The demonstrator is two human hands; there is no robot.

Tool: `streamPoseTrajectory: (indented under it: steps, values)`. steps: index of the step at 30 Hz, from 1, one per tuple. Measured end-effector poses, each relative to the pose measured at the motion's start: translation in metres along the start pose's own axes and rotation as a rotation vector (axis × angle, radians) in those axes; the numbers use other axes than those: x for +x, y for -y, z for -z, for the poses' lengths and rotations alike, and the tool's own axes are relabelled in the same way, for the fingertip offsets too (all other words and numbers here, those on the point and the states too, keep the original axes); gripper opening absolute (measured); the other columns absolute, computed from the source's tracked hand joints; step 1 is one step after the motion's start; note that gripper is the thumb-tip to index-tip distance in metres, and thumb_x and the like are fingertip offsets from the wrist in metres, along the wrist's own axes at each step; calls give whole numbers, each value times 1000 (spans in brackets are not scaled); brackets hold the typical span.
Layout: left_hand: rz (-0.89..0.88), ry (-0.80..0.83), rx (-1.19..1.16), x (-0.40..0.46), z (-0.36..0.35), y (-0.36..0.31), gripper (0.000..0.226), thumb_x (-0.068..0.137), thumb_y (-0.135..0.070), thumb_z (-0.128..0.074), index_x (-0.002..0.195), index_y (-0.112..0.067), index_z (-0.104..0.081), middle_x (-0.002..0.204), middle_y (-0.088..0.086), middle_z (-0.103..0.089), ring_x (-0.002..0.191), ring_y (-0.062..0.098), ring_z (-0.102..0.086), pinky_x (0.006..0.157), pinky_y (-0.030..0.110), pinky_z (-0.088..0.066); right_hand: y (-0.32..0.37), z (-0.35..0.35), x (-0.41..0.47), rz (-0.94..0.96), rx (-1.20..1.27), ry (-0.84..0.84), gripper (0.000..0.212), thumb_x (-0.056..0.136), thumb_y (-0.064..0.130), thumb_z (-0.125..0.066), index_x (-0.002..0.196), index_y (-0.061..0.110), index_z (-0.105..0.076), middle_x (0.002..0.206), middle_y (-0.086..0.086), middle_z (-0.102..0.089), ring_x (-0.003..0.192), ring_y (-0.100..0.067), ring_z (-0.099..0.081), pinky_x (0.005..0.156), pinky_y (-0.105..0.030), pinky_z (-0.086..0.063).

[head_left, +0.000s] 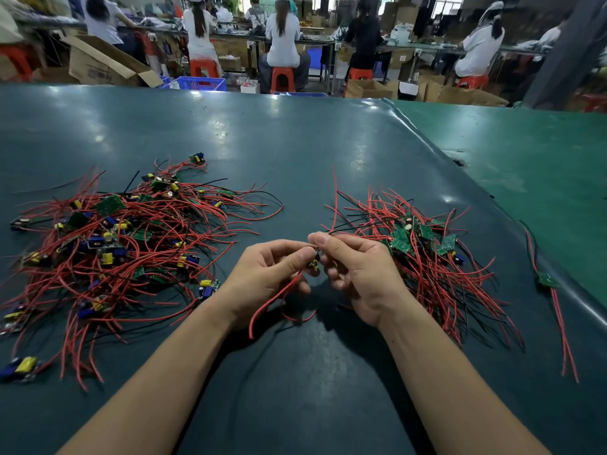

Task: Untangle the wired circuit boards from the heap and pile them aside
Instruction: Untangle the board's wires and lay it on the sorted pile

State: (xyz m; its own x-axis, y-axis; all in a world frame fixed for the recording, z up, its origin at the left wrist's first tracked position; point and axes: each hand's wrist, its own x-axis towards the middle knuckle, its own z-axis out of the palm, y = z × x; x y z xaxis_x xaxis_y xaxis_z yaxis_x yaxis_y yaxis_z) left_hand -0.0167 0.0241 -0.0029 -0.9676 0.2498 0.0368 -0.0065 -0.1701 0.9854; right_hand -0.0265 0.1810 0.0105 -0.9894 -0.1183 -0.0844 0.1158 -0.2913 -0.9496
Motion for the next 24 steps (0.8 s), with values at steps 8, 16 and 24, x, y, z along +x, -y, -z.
streamPoseTrajectory:
  steps: [8,16,24]
  values:
    - [70,35,-111,2,0,-3,21,71,-18,-69,84,-2,-63,62,5,-55,50,9,-56,46,18,-45,-8,-4,2,180,-193,-143,25,86,21,-74,68,5,-72,47,1,-40,41,-10,-27,40,-17,-22]
    - [72,215,-88,-3,2,-2,11,79,-13,-65,83,-3,-65,56,5,-57,39,11,-46,44,19,-39,2,15,14,324,-22,-448,23,87,14,-73,70,-2,-68,44,4,-40,36,-8,-27,36,-18,-20]
    - [21,97,-249,-3,2,-6,28,85,-19,-61,107,-5,-69,73,4,-62,33,3,-32,36,13,-29,13,16,8,98,65,-267,35,86,51,-63,86,16,-57,51,7,-50,34,-7,-39,34,-14,-25]
